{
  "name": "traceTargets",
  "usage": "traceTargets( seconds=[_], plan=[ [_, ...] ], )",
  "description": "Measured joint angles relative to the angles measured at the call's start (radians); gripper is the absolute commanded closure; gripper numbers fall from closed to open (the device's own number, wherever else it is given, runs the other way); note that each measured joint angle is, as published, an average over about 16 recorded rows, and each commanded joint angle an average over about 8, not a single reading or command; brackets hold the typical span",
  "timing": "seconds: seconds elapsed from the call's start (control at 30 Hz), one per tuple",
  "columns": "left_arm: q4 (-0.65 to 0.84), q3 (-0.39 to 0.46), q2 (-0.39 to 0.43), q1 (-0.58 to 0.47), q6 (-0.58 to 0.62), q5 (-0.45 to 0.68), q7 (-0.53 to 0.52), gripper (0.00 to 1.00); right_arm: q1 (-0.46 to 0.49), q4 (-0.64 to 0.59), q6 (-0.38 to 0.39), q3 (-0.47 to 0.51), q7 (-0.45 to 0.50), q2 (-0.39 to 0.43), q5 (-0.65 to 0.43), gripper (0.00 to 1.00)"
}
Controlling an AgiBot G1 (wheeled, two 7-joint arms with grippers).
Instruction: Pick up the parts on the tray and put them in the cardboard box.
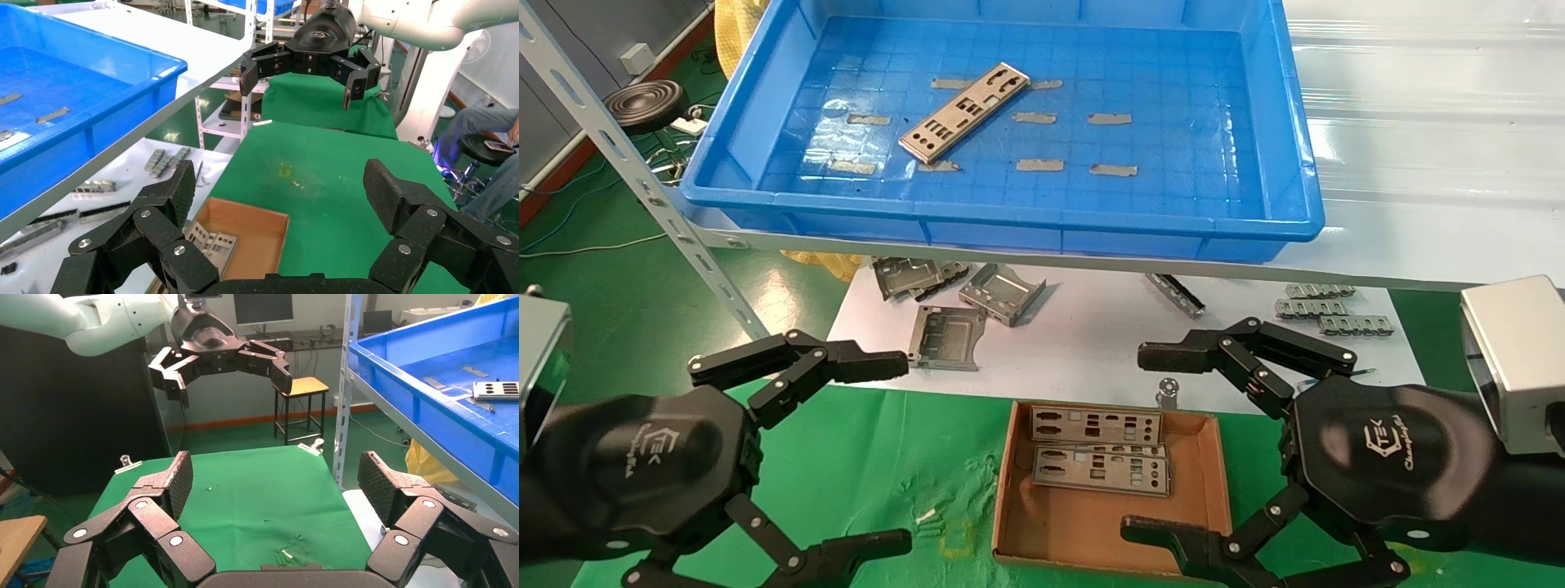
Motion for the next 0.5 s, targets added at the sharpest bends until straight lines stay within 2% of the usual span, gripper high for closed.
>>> traceTargets(
  seconds=[0.5],
  plan=[
    [0.001, 0.001, 0.001, -0.001, 0.000, 0.000, 0.001, 0.00, 0.000, 0.000, 0.000, 0.000, 0.000, 0.000, 0.000, 0.00]
  ],
)
